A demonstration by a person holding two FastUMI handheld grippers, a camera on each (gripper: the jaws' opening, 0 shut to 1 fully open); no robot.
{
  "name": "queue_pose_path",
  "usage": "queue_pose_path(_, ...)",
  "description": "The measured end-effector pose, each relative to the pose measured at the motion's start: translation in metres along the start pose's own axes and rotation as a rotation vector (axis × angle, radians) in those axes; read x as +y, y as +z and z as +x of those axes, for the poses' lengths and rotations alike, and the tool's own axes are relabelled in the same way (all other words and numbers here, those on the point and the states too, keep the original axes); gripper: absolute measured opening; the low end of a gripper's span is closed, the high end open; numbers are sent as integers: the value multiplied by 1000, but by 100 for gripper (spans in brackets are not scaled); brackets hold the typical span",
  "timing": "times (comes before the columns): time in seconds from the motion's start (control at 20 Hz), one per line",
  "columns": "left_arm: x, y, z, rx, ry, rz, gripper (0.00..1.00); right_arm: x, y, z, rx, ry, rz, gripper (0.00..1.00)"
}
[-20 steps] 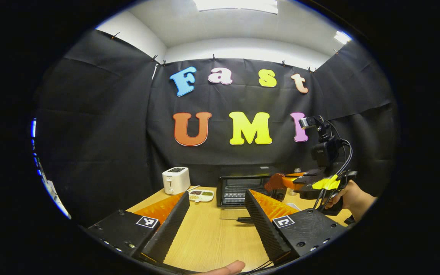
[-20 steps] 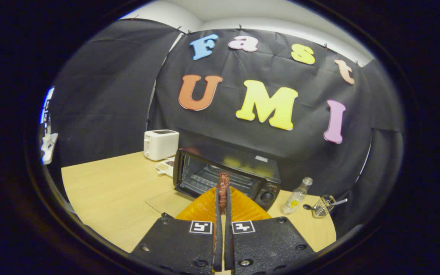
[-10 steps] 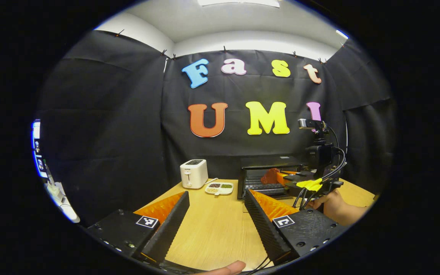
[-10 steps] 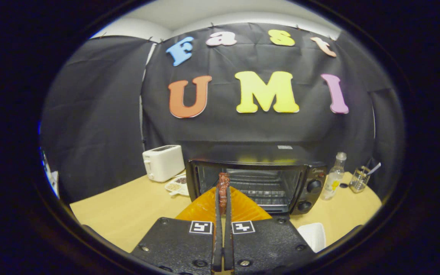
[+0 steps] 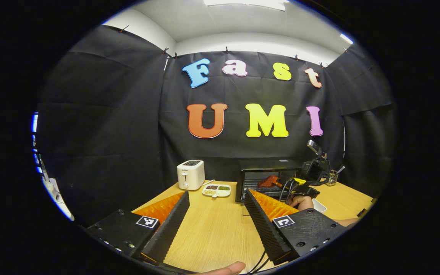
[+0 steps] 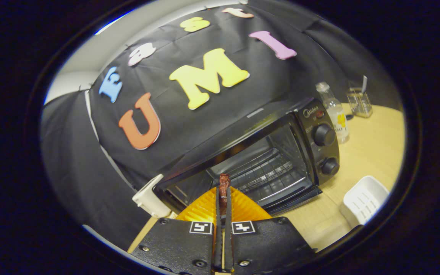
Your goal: Open the electric oven with the left hand, put the food in, and close the electric oven.
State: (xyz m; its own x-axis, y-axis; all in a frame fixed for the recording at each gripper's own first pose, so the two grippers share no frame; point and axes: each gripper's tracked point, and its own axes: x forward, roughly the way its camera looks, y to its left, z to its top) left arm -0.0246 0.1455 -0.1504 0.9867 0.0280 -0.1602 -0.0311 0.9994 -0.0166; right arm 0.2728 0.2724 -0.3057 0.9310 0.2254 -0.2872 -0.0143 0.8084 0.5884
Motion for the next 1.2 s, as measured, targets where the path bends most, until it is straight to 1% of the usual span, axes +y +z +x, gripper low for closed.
queue_pose_path(0.25, 4, -13, 22, 53, 21, -41, 93, -36, -1, 51, 40, -47, 214, 6)
queue_pose_path(0.35, 4, -16, 28, 54, 25, -45, 93, -44, -3, 59, 45, -45, 232, 6)
queue_pose_path(0.4, 3, -19, 30, 58, 24, -40, 93, -49, -3, 60, 44, -57, 215, 7)
queue_pose_path(0.55, 4, -22, 32, 64, 36, -42, 93, -50, -4, 58, 49, -60, 163, 8)
queue_pose_path(0.7, -5, -27, 32, 77, 19, -61, 93, -46, -3, 57, 49, -63, 83, 9)
queue_pose_path(0.8, -7, -33, 30, 94, 17, -47, 93, -46, -4, 56, 50, -73, 34, 10)
queue_pose_path(0.85, -8, -33, 29, 96, 16, -40, 93, -48, -6, 54, 54, -90, 15, 11)
queue_pose_path(1.0, -11, -34, 24, 98, 6, -38, 93, -51, -4, 45, 48, -126, -70, 18)
queue_pose_path(1.15, -12, -38, 21, 115, 7, -41, 93, -48, 6, 29, 28, -119, -142, 25)
queue_pose_path(1.2, -14, -38, 19, 122, 2, -44, 93, -44, 7, 21, 31, -106, -160, 31)
